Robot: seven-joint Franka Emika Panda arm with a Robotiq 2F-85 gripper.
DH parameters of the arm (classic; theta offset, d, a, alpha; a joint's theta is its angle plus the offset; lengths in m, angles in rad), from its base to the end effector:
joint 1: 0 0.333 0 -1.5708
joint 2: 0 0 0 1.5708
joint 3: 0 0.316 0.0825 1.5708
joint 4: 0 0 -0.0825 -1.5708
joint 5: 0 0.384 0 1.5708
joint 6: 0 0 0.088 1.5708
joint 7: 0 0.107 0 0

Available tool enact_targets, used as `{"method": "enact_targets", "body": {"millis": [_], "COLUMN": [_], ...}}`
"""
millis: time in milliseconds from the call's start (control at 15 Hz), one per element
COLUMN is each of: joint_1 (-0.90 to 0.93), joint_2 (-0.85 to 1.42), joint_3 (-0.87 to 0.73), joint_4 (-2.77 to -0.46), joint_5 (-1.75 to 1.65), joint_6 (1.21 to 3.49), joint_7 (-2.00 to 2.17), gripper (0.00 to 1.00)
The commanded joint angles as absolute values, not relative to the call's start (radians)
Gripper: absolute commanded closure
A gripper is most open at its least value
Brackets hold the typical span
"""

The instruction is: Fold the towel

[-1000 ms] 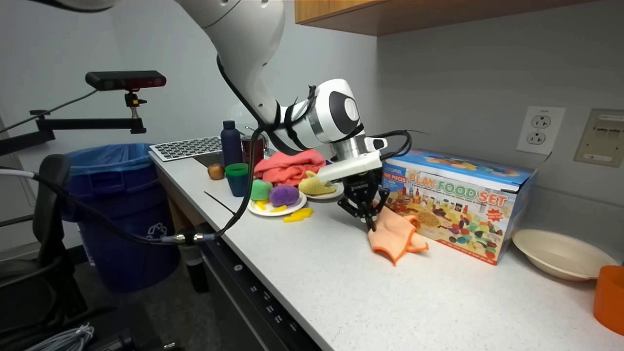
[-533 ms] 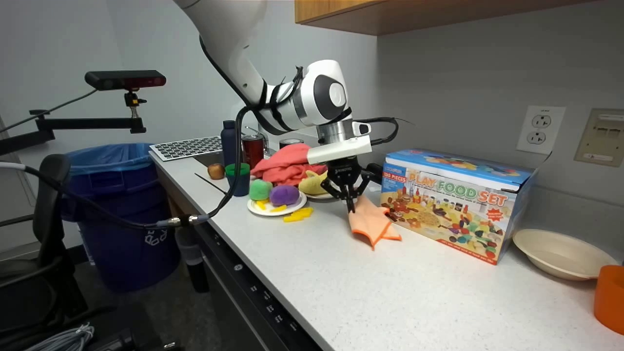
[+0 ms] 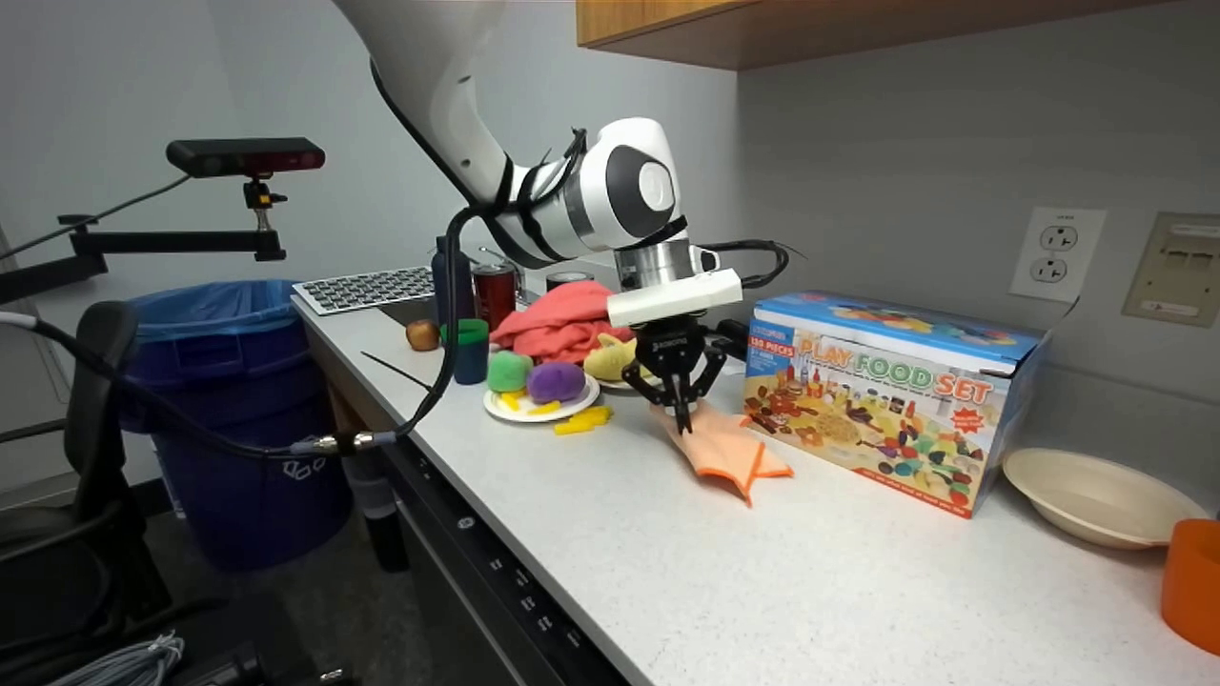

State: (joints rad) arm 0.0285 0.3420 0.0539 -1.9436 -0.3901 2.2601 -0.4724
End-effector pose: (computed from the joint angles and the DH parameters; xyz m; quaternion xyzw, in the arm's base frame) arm 0.6132 0.0391 0.3060 0.9110 0.3880 -0.0381 0.1343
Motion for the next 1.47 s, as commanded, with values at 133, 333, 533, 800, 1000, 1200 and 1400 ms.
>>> {"method": "enact_targets", "body": {"millis": [133, 333, 533, 800, 1000, 1200, 1400], "joint_1": [-0.060, -0.085, -0.088, -0.080, -0.079, -0.076, -0.067], "joint_2": [0.148, 0.065, -0.004, -0.060, -0.089, -0.099, -0.074], "joint_3": [0.051, 0.034, 0.001, -0.035, -0.052, -0.062, -0.054], "joint_4": [-2.136, -2.204, -2.258, -2.304, -2.327, -2.327, -2.293], "joint_5": [-0.305, -0.224, -0.200, -0.217, -0.221, -0.209, -0.172], "joint_6": [2.277, 2.261, 2.249, 2.231, 2.222, 2.205, 2.214], "joint_7": [-0.644, -0.739, -0.790, -0.792, -0.796, -0.777, -0.638], "gripper": [0.99, 0.99, 0.99, 0.57, 0.35, 0.11, 0.00]}}
